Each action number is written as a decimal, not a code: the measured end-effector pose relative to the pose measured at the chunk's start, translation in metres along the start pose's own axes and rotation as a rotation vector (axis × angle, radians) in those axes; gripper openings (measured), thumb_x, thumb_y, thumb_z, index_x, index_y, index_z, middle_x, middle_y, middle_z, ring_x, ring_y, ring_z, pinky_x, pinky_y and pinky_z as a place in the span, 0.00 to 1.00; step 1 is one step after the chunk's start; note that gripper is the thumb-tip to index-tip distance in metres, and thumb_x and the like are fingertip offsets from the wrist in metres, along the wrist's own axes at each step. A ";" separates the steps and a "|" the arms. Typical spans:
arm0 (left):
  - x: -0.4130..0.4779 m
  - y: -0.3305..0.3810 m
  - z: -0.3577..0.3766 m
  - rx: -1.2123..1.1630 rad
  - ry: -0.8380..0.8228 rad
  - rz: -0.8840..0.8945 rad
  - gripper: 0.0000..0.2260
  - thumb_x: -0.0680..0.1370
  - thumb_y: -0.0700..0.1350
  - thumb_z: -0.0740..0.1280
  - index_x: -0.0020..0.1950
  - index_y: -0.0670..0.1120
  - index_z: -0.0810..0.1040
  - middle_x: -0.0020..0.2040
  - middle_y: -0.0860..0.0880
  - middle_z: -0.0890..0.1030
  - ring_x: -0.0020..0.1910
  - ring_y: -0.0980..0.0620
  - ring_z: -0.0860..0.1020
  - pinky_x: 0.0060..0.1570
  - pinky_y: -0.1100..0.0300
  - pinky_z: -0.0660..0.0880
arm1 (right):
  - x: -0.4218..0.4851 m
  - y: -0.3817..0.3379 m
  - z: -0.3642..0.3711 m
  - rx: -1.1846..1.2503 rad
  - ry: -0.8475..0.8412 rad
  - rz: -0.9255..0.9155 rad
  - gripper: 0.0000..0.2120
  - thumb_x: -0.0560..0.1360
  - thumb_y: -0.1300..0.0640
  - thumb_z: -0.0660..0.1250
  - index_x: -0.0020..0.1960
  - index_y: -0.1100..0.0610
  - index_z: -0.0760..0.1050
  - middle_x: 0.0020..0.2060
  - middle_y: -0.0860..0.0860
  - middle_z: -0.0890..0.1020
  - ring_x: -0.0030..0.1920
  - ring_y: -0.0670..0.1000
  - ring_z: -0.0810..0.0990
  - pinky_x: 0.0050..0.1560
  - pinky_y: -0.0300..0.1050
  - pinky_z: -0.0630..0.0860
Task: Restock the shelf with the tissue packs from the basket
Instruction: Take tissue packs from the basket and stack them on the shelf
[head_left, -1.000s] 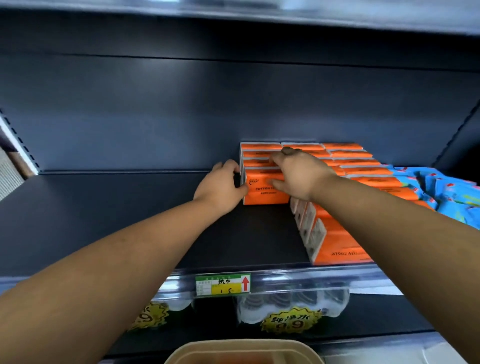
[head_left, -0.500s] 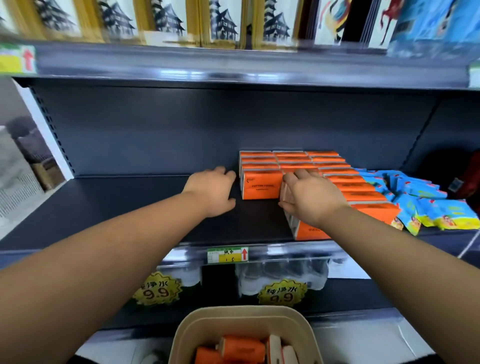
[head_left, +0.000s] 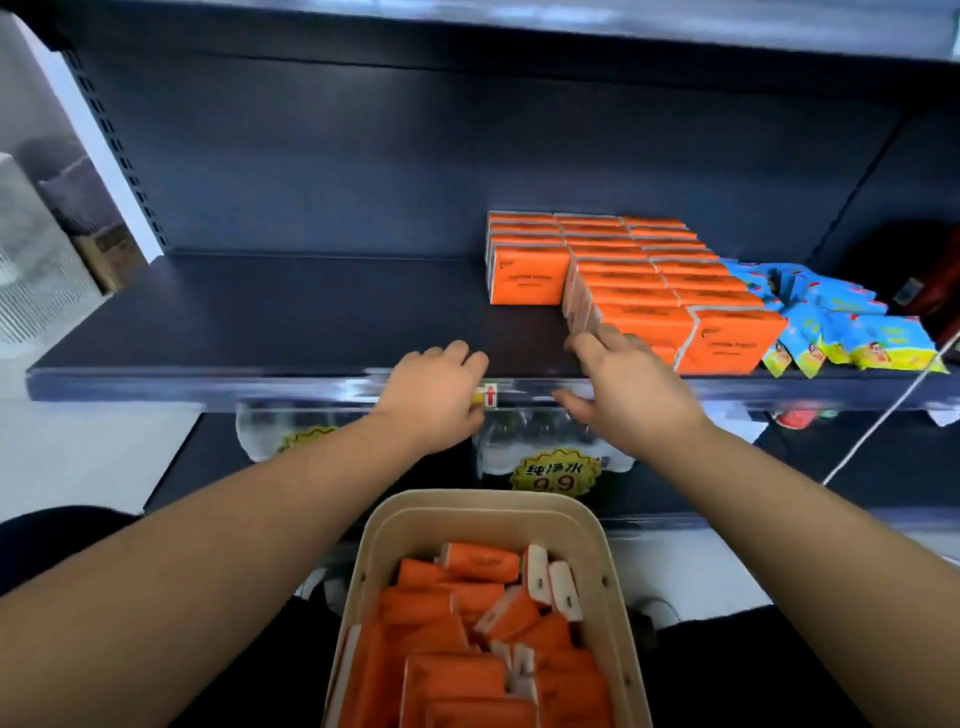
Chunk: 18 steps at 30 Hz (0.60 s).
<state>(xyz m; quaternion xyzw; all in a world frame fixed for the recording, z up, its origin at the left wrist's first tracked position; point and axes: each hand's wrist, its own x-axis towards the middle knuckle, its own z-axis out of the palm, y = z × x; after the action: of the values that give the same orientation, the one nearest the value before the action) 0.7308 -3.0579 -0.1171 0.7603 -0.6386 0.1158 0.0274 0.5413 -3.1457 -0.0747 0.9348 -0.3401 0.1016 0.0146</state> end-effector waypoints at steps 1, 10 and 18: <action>-0.004 0.004 0.006 -0.011 -0.011 0.004 0.17 0.77 0.53 0.62 0.63 0.47 0.69 0.58 0.46 0.73 0.55 0.44 0.75 0.48 0.53 0.69 | -0.005 0.000 0.006 -0.002 -0.015 -0.002 0.24 0.77 0.47 0.66 0.68 0.57 0.67 0.62 0.56 0.72 0.62 0.60 0.71 0.59 0.52 0.70; -0.057 0.018 0.090 -0.288 -0.354 -0.103 0.22 0.76 0.54 0.65 0.69 0.50 0.68 0.61 0.48 0.72 0.57 0.44 0.76 0.50 0.51 0.74 | -0.056 -0.002 0.086 0.063 -0.276 -0.020 0.24 0.77 0.47 0.65 0.70 0.54 0.65 0.65 0.53 0.70 0.65 0.56 0.69 0.62 0.49 0.70; -0.110 0.035 0.152 -0.354 -0.647 0.050 0.22 0.77 0.54 0.65 0.69 0.49 0.68 0.66 0.47 0.70 0.64 0.45 0.72 0.62 0.52 0.71 | -0.096 -0.012 0.144 0.068 -0.574 -0.077 0.23 0.76 0.46 0.64 0.68 0.51 0.65 0.65 0.52 0.68 0.65 0.56 0.68 0.59 0.54 0.74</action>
<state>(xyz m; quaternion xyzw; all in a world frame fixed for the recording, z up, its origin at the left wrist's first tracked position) 0.7010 -2.9874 -0.2921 0.7252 -0.6428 -0.2422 -0.0479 0.5032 -3.0902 -0.2346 0.9375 -0.2910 -0.1562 -0.1096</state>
